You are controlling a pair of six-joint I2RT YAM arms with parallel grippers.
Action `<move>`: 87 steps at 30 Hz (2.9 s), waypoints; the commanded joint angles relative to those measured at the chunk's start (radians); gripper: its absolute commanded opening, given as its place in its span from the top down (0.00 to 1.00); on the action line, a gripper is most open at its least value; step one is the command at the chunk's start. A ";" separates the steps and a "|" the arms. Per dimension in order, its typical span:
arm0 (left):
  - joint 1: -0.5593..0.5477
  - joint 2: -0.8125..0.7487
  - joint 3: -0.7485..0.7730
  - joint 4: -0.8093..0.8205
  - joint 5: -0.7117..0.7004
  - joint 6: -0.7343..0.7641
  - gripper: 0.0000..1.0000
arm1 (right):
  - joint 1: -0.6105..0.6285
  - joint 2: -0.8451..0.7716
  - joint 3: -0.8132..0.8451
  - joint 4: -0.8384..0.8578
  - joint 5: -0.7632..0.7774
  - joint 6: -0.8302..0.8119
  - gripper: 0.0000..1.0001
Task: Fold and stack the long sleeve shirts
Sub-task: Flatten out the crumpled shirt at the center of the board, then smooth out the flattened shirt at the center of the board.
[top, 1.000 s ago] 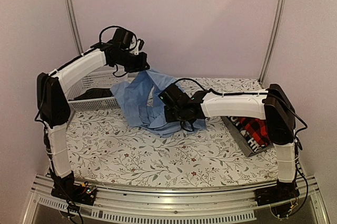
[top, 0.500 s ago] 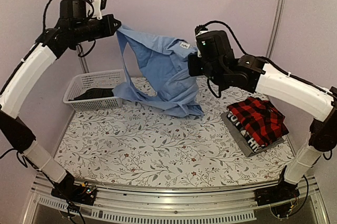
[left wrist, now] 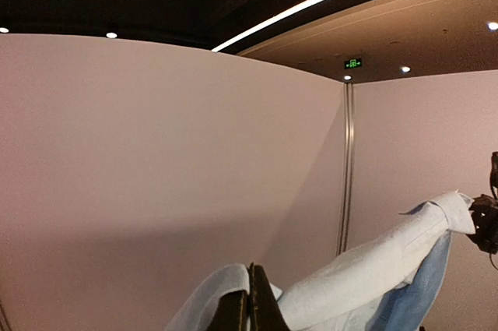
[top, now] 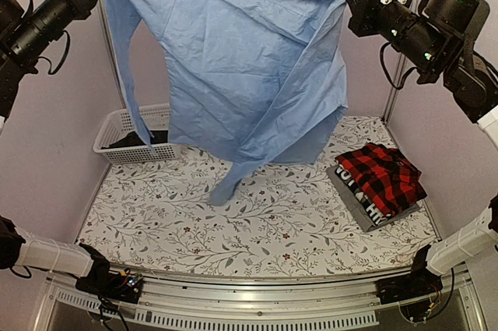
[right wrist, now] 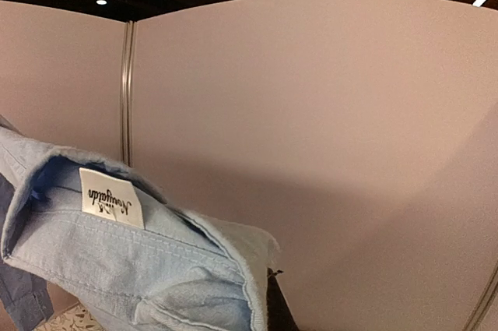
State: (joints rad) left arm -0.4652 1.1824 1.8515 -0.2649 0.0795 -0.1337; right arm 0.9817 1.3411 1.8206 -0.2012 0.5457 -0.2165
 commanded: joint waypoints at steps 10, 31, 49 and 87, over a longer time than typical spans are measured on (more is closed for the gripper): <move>0.000 0.077 0.108 -0.117 -0.063 0.002 1.00 | -0.049 0.072 0.271 -0.197 -0.196 -0.003 1.00; 0.307 0.603 -0.400 -0.229 0.079 -0.258 1.00 | -0.532 0.892 0.127 -0.170 -0.780 0.490 1.00; 0.278 0.480 -0.418 -0.231 0.094 -0.301 0.31 | -0.409 0.645 -0.097 -0.262 -0.551 0.460 0.24; -0.130 0.459 -1.145 0.208 0.181 -0.628 0.64 | -0.542 0.368 -0.969 0.169 -0.522 0.890 0.18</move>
State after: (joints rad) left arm -0.5922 1.6520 0.7399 -0.0860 0.2832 -0.7498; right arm 0.4854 1.7084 0.8974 -0.0925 0.0494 0.6392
